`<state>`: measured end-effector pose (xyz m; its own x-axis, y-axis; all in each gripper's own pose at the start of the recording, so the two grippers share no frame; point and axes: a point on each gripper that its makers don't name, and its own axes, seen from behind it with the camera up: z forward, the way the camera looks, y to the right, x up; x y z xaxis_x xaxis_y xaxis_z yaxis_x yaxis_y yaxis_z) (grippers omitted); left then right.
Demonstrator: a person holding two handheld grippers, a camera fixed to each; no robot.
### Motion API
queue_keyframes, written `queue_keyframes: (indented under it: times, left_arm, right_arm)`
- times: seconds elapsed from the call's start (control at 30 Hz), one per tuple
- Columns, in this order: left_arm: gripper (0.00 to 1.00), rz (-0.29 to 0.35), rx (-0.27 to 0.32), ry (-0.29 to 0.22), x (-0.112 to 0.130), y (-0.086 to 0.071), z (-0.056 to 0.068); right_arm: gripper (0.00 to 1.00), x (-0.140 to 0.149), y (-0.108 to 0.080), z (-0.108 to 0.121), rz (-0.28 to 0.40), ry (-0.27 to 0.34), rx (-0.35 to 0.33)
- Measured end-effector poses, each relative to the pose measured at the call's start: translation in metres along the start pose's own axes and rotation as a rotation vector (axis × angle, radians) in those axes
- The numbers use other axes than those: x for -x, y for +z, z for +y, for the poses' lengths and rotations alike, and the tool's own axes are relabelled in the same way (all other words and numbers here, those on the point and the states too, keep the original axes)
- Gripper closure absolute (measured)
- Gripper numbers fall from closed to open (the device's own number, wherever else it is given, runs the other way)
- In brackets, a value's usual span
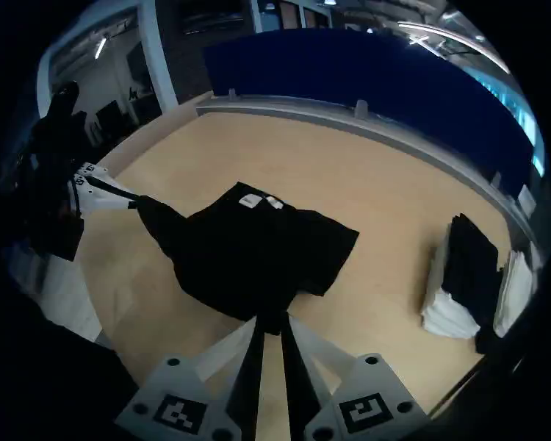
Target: Fold towel
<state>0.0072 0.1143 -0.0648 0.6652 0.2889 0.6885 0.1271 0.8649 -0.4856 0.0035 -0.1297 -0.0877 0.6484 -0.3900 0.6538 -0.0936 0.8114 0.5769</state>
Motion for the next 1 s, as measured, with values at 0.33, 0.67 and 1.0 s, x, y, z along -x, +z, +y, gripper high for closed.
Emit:
queue_keyframes:
  times: [0.33,0.67,1.0]
  left_arm:
    - [0.91,0.007,-0.021,-0.023,-0.017,0.021,-0.016]
    - [0.91,0.013,-0.034,-0.019,-0.036,0.053,-0.034]
    - [0.91,0.011,-0.050,-0.044,-0.046,0.086,-0.053]
  right_arm:
    - [0.84,-0.015,0.017,0.018,-0.009,0.017,0.008]
    - [0.84,-0.031,0.046,0.048,-0.019,0.033,0.028]
    - [0.84,-0.047,0.075,0.073,-0.023,0.068,0.037]
